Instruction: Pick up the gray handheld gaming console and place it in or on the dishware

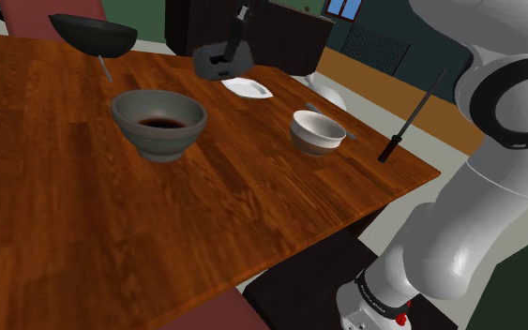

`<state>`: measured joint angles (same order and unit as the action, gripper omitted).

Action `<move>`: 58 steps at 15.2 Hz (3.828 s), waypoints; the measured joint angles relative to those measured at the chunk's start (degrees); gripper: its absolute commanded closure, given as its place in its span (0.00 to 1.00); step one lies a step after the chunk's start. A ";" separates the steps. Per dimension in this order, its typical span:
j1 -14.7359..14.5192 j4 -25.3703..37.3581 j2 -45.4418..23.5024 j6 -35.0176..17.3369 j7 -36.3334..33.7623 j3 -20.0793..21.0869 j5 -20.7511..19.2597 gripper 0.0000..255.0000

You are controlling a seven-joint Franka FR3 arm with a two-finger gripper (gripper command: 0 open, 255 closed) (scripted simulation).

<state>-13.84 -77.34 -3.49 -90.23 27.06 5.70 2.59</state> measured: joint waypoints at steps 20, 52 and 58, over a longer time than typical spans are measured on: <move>-12.04 17.46 -7.52 9.82 -18.31 7.71 -5.49 1.00; -11.09 -3.39 0.02 -3.78 -18.23 7.42 -3.56 0.00; -11.34 3.48 -1.45 1.69 -18.45 7.58 -3.97 0.00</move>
<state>-25.18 -73.86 -4.94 -88.55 8.60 13.27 -1.37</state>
